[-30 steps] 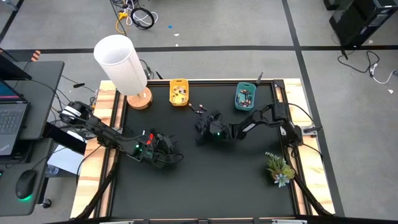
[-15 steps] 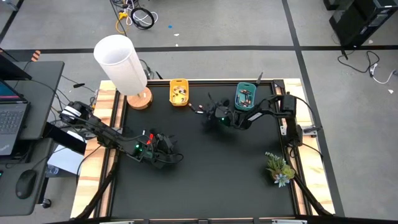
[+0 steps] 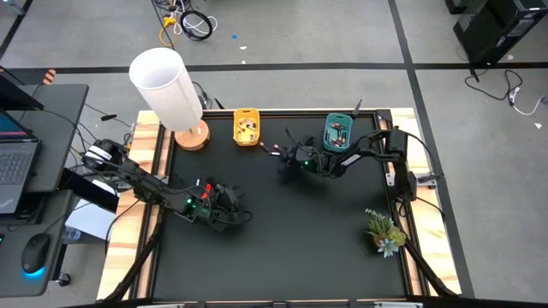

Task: Sort batteries
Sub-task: Put the black battery into the blue bin, then put the silver battery into the yellow bin

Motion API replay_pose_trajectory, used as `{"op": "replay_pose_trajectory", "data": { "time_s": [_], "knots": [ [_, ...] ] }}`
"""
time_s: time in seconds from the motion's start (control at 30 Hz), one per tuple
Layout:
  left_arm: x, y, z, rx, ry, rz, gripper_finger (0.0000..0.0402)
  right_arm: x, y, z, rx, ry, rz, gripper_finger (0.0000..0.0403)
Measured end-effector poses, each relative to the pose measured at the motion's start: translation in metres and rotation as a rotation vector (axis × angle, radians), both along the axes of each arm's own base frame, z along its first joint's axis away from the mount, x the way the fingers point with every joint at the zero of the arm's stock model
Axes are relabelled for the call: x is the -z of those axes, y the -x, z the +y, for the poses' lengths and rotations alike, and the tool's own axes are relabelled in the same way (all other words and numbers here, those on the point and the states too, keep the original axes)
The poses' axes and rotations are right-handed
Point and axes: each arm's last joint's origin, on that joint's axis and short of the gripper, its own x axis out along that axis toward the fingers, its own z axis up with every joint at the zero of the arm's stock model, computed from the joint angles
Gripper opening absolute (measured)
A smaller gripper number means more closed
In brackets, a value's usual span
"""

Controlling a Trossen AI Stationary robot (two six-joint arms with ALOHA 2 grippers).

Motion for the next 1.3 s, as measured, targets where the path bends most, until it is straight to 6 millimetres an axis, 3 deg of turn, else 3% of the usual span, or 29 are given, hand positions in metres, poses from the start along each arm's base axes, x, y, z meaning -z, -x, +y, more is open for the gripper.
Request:
{"op": "replay_pose_trajectory", "data": {
  "time_s": [0.67,1.03,1.13,1.3],
  "knots": [
    [0.000,0.000,0.000,0.000,-0.001,0.001,0.0147,0.007,0.003,0.000,0.012,-0.083,0.033,0.0080],
    [0.000,0.000,0.000,0.001,-0.004,0.005,0.0147,0.008,0.003,0.001,0.003,-0.079,0.048,0.0005],
    [0.001,0.000,0.000,0.006,0.000,0.012,0.0147,0.005,0.003,0.008,-0.001,-0.098,0.072,0.0016],
    [0.001,0.000,0.000,0.018,0.013,0.021,0.0147,-0.010,0.007,0.029,-0.037,-0.127,0.135,0.0076]
  ]
}}
